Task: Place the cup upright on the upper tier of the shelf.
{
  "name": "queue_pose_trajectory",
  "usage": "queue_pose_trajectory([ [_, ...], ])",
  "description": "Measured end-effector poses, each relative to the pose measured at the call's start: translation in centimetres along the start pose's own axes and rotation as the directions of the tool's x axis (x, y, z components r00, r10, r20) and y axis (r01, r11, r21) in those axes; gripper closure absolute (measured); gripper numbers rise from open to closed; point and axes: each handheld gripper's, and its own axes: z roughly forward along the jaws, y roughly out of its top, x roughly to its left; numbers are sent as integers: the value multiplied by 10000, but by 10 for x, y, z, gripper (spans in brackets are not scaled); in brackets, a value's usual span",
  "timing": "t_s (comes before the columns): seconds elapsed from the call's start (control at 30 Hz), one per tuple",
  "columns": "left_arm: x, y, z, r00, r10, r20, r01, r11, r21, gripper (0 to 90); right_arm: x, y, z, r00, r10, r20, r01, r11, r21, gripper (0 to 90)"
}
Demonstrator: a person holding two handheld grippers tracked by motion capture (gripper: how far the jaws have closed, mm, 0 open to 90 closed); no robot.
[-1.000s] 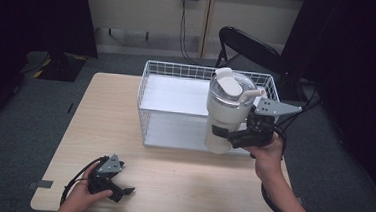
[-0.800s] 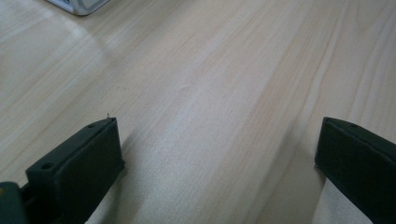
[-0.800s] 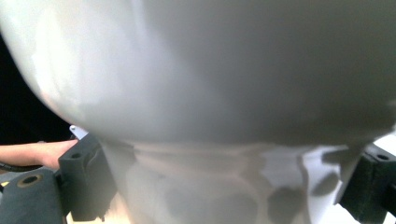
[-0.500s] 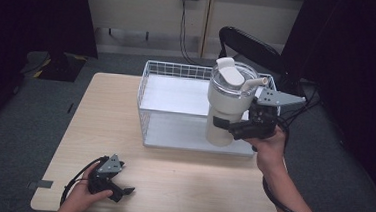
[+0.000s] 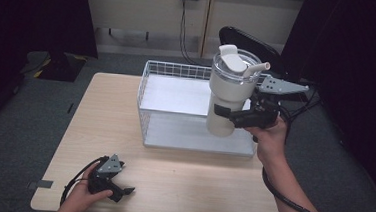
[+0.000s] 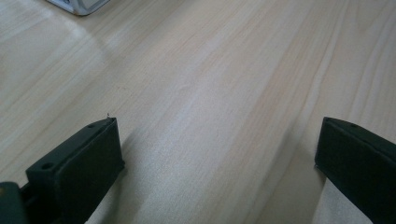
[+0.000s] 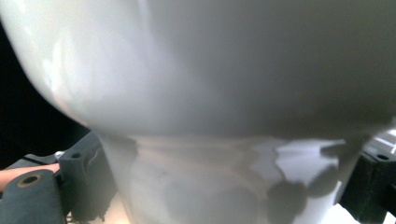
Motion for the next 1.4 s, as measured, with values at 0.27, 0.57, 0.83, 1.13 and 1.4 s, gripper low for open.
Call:
queue_pose_trajectory([
  [0.27, 0, 0, 0, 10000, 27, -46, -27, 10000, -27, 0, -5, 10, 5, 9998, -73, 171, 73, 10000, -32, 100],
  [0.57, 0, 0, 0, 10000, 27, -46, -27, 10000, -29, 0, -12, 15, 14, 9990, -113, 422, 113, 9999, 11, 100],
  [0.83, 0, 0, 0, 10000, 24, -45, -24, 10000, -29, 1, -15, 20, 23, 9984, -88, 563, 91, 9999, -53, 100],
  [1.13, 0, 0, 0, 10000, 28, -44, -28, 10000, -30, 0, -20, 20, 30, 9970, -59, 774, 69, 9999, -117, 101],
  [1.4, 0, 0, 0, 10000, 28, -42, -28, 10000, -26, 0, -27, 19, 35, 9953, 39, 966, -21, 9998, -193, 101],
])
